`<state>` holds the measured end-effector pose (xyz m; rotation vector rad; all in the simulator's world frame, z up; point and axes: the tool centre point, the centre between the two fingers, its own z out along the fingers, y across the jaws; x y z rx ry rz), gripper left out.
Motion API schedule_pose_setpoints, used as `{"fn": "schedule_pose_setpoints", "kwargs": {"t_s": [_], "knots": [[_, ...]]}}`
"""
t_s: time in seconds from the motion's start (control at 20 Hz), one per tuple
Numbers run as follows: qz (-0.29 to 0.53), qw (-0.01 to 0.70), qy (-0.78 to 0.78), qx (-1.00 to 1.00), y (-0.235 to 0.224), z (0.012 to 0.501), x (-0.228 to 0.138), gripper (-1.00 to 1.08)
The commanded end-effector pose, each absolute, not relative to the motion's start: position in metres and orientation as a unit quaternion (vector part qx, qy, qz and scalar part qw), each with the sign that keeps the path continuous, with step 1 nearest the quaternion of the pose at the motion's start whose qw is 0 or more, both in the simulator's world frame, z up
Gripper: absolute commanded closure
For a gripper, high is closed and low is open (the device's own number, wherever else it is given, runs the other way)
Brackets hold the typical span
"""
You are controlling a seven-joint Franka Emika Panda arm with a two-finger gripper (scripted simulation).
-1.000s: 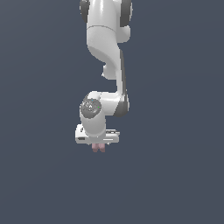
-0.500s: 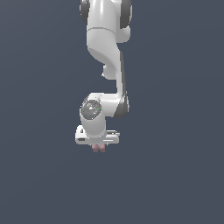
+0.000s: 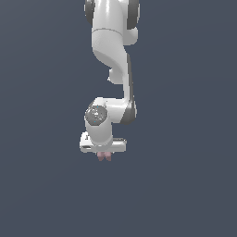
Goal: Pick up the object and move it to a goal position.
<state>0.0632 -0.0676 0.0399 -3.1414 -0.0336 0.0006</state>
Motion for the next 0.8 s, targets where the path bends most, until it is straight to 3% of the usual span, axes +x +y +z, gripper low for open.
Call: {"fn": "schedule_pose_setpoints", "kwargs": {"t_s": [0.0, 0.75], "knots": [[0.000, 0.000, -0.011, -1.000, -0.067, 0.041, 0.061, 1.08], [0.000, 0.000, -0.011, -1.000, -0.049, 0.059, 0.007, 1.08]]}}
